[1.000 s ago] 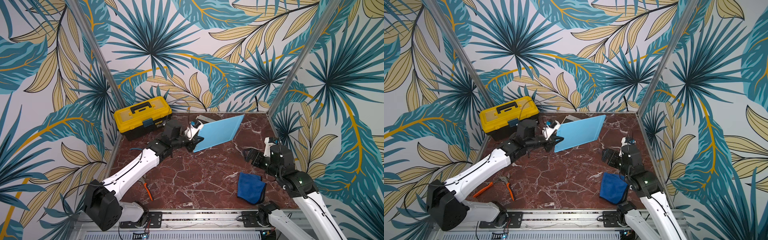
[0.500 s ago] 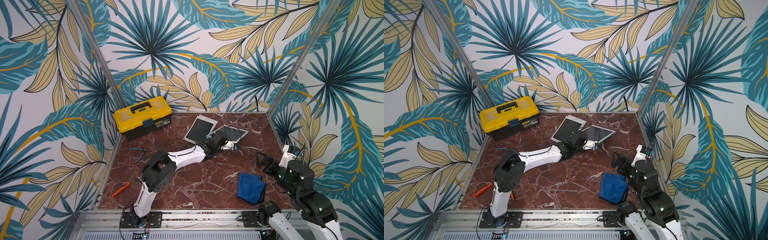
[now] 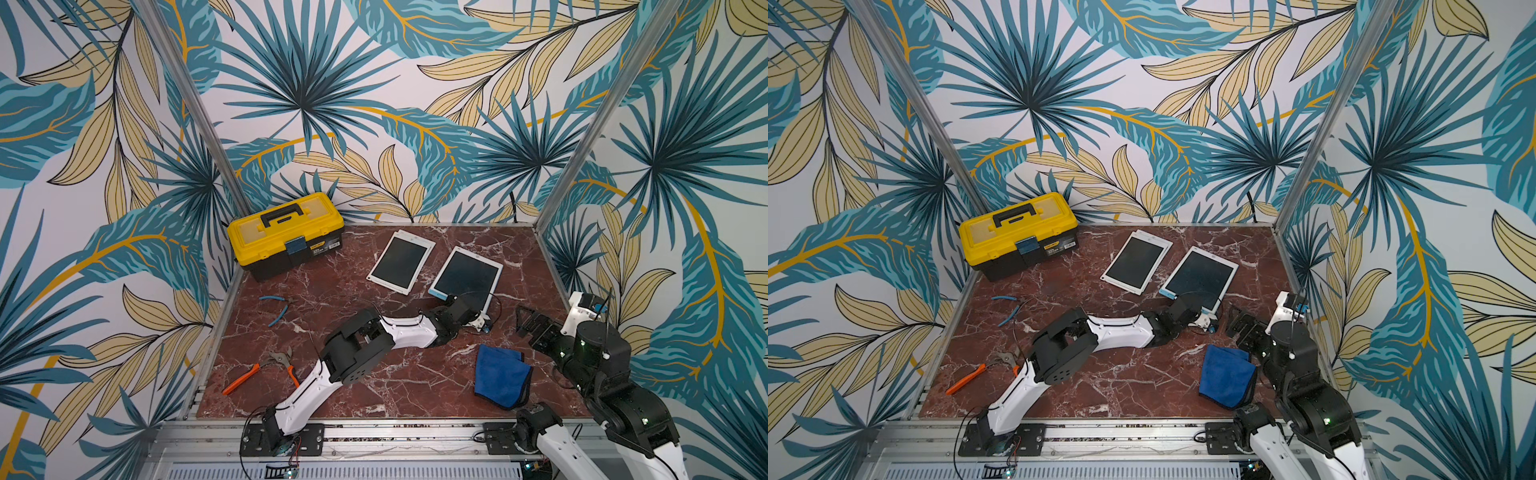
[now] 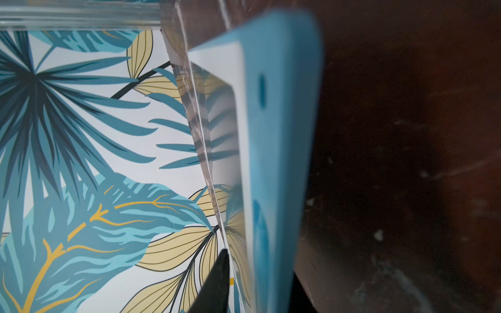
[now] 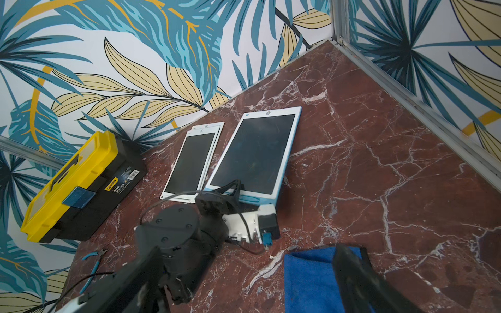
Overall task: Wipe the drawing tablet
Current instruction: Place the drawing tablet at the center of the board.
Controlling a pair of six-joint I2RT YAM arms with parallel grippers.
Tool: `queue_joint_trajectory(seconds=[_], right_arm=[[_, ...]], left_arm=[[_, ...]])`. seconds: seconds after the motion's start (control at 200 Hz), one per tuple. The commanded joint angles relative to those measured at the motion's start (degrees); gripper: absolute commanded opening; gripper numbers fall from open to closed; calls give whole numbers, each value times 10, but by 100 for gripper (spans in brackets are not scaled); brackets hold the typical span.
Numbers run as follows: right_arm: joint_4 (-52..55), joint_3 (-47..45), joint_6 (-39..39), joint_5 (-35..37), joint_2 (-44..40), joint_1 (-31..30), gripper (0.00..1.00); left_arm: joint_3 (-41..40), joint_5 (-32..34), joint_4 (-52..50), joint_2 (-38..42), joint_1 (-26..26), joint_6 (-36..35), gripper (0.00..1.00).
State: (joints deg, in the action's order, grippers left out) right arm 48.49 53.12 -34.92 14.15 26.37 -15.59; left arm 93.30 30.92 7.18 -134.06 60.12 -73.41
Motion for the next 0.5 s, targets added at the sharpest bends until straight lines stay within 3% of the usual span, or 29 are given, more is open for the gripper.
queue_joint_trajectory(seconds=[0.0, 0.135, 0.19, 0.22, 0.24, 0.25, 0.265, 0.496], right_arm=[[8, -12, -1, 8, -3, -2, 99], [11, -14, 1, 6, 0, -2, 99], [11, -14, 1, 4, 2, -2, 99], [10, -14, 1, 3, 3, -2, 99], [11, -14, 1, 2, 4, -2, 99], [10, -14, 2, 2, 5, -2, 99], [9, -15, 1, 1, 5, -2, 99], [8, -21, 0, 5, 6, -2, 99]], left_arm=[[12, 27, 22, 0, 1, 35, 30], [6, 32, 22, 4, 2, 51, 34], [6, 35, 22, 6, 2, 54, 43], [5, 35, 22, 6, 2, 55, 59], [5, 35, 22, 7, 3, 56, 78], [5, 35, 22, 7, 3, 57, 93], [4, 35, 22, 9, 3, 59, 99], [-30, 38, 21, 59, 16, 91, 100]])
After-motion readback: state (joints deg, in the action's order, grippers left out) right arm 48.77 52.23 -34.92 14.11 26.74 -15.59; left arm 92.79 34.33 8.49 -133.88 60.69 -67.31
